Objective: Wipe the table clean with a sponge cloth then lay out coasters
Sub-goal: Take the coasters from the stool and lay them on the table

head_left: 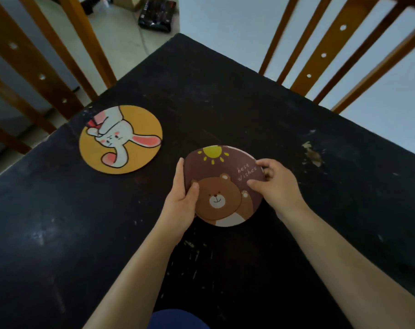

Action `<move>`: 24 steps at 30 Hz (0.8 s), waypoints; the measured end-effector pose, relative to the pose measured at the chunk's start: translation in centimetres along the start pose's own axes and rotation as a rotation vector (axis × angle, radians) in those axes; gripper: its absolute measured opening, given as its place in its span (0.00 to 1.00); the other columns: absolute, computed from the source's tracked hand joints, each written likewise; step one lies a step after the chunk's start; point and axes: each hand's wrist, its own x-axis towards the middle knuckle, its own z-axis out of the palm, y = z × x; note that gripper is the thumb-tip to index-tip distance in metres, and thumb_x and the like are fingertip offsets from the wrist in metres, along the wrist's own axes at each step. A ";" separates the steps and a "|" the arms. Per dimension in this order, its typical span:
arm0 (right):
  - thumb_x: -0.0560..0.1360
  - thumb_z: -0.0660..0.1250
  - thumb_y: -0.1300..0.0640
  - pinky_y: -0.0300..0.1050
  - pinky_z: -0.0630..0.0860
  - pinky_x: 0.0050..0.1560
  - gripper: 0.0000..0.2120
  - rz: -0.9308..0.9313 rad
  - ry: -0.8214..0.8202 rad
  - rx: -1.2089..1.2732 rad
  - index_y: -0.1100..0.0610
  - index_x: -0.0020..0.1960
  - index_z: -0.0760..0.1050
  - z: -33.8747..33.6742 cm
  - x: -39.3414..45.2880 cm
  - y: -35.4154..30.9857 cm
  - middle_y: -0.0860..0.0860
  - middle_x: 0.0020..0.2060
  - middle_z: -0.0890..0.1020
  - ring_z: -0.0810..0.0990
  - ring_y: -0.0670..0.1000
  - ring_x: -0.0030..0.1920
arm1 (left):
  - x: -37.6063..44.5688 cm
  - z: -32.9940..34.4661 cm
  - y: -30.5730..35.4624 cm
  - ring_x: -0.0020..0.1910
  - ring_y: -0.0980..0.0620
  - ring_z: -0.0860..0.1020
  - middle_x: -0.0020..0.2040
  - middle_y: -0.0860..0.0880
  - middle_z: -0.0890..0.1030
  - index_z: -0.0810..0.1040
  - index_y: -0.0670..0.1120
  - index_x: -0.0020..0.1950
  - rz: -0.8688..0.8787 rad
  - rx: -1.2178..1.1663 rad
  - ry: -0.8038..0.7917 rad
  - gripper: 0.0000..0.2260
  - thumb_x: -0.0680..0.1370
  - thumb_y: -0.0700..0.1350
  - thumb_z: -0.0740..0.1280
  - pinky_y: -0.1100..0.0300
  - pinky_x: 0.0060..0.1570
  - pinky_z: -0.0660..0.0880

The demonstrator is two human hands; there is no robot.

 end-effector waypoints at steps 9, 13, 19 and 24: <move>0.71 0.66 0.66 0.43 0.68 0.63 0.13 -0.156 0.107 0.135 0.48 0.46 0.73 1.2 -2.3 1.3 0.44 0.54 0.74 0.71 0.44 0.61 | 0.0 0.8 -0.6 0.50 0.52 0.78 0.55 0.49 0.78 0.68 0.54 0.63 -0.077 -0.052 0.117 0.12 0.80 0.44 0.56 0.57 0.47 0.76; 0.71 0.67 0.68 0.36 0.74 0.53 0.25 -0.153 0.050 0.440 0.44 0.57 0.64 0.6 -3.3 2.1 0.37 0.48 0.73 0.75 0.40 0.52 | 0.0 0.8 -0.1 0.41 0.57 0.79 0.45 0.53 0.80 0.72 0.54 0.54 -0.113 -0.088 0.102 0.09 0.81 0.43 0.55 0.64 0.36 0.75; 0.74 0.64 0.61 0.32 0.76 0.47 0.13 -0.136 -0.119 0.165 0.42 0.44 0.71 1.1 -4.3 3.1 0.39 0.42 0.78 0.77 0.38 0.44 | -0.1 0.9 0.5 0.43 0.55 0.79 0.46 0.51 0.80 0.73 0.56 0.50 -0.151 -0.136 0.115 0.10 0.81 0.44 0.54 0.61 0.38 0.74; 0.76 0.59 0.67 0.30 0.72 0.43 0.17 -0.173 0.096 0.249 0.43 0.45 0.72 -2.7 -1.4 1.0 0.38 0.41 0.76 0.76 0.38 0.42 | 0.1 0.7 0.7 0.43 0.54 0.79 0.48 0.51 0.78 0.76 0.53 0.49 -0.112 -0.223 0.230 0.11 0.81 0.46 0.54 0.58 0.38 0.77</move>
